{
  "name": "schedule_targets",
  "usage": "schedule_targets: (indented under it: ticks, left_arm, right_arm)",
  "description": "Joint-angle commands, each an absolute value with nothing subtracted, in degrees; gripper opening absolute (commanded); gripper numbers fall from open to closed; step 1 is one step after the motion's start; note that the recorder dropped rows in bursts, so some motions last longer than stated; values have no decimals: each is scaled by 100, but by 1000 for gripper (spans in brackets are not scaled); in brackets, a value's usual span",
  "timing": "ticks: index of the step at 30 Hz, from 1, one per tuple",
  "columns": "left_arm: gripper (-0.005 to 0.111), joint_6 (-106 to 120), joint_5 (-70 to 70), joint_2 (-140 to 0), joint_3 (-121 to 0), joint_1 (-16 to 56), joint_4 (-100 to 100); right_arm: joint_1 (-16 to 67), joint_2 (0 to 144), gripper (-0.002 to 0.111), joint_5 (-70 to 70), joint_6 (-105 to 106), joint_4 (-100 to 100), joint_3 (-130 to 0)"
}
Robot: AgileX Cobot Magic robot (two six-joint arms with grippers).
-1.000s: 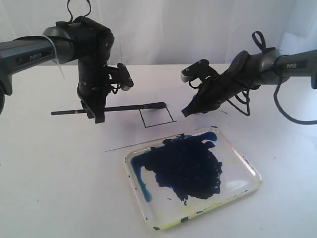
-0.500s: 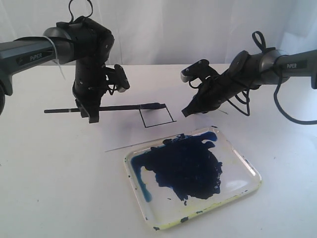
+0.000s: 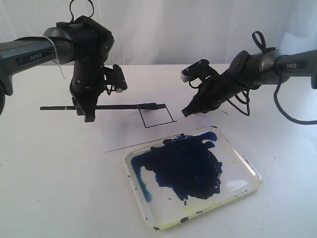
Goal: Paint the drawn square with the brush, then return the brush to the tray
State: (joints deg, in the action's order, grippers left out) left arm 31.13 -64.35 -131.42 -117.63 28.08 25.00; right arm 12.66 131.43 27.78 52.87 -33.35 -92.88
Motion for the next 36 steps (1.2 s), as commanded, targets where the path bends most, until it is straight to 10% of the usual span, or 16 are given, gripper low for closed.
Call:
schedule_targets:
  ticks: [1,36]
  left_arm:
    - [0,3174,-6996,-13137,-11782,2800,2567]
    - [0,3227,-6996,-12693,-11376,2800,2256]
  right_arm:
    - [1257,13216,0,2787,5288,-3240,-9255]
    - [1257,13226,0,2709,5288,-3240,-9255]
